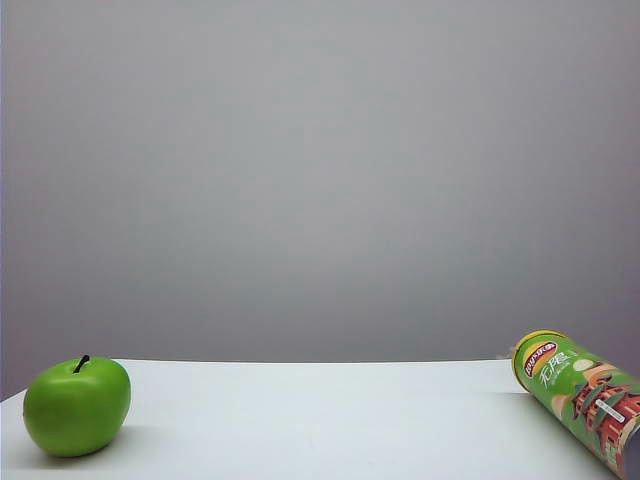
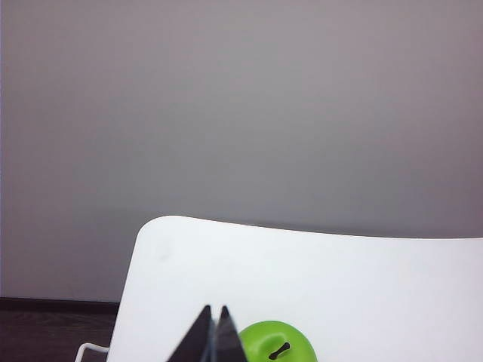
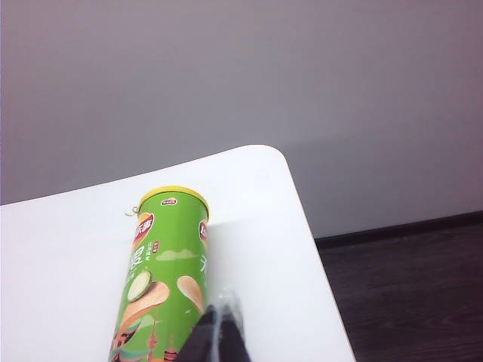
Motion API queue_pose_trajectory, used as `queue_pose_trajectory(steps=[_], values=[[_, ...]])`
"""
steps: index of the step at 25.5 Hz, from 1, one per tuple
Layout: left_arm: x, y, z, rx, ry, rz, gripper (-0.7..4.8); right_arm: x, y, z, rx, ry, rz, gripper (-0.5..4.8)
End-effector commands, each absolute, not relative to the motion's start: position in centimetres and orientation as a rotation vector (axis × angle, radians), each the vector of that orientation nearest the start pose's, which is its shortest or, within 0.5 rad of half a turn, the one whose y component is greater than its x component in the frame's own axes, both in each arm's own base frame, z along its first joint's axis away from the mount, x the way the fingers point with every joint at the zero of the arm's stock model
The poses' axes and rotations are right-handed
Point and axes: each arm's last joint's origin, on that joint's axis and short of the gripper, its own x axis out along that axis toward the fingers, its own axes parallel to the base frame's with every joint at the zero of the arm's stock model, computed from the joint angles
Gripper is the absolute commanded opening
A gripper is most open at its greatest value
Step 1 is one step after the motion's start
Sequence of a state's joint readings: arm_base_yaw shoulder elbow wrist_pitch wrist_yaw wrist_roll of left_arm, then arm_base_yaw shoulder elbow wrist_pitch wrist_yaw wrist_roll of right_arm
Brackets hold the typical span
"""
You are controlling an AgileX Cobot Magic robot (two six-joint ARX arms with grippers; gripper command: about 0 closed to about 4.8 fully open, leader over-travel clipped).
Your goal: Pick up the green bucket of chips from the desk, place it near the apple, and finally stand it up.
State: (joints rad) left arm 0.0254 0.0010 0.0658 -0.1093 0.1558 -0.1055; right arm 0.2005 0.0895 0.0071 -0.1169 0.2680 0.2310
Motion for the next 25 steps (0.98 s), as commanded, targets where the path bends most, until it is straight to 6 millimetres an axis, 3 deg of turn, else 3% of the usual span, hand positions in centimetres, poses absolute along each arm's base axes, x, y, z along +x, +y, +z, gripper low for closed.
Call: queue_pose_trajectory(steps=[1, 9, 12, 16, 19, 25], values=[[9.3, -0.2, 17.7, -0.108, 0.037, -0.126, -0.05, 10.0, 1.3, 14.7, 0.188, 0.175, -0.086, -0.01], [9.3, -0.2, 17.7, -0.111, 0.036, -0.127, -0.05, 10.0, 1.3, 14.8, 0.188, 0.172, -0.086, -0.01], [9.2, -0.3, 18.3, -0.192, 0.003, -0.171, -0.05, 10.0, 1.3, 15.2, 0.198, 0.142, -0.070, 0.00], [8.8, -0.3, 20.3, -0.238, -0.054, -0.174, -0.05, 9.9, 1.4, 17.0, 0.208, 0.074, -0.034, -0.01], [8.9, -0.1, 22.5, -0.240, -0.073, -0.107, -0.05, 9.7, 1.0, 18.8, 0.157, -0.013, -0.141, -0.01], [12.0, -0.1, 25.9, -0.210, 0.040, -0.120, -0.05, 9.7, 0.9, 20.0, 0.181, -0.097, -0.182, -0.01]])
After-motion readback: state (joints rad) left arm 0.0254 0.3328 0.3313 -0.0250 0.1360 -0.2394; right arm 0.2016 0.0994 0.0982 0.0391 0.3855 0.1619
